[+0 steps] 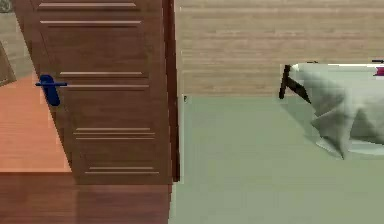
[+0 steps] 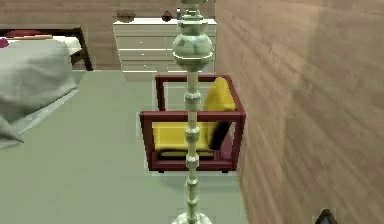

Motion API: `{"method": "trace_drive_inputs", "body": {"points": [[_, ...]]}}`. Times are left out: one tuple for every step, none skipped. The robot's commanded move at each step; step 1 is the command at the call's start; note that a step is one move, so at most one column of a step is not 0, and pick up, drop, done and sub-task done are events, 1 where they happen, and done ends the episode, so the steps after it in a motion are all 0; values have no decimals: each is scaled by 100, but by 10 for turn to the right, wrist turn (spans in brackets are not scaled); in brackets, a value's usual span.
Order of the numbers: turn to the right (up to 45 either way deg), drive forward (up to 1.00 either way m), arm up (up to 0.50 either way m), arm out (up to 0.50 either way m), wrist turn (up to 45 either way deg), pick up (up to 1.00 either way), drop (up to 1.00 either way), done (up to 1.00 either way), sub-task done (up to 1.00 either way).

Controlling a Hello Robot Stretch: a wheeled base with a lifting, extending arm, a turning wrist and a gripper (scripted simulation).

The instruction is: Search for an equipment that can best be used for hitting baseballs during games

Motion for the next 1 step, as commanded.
{"method": "trace_drive_inputs", "body": {"points": [[0,20,0,0,0,0,0,0,0]]}}
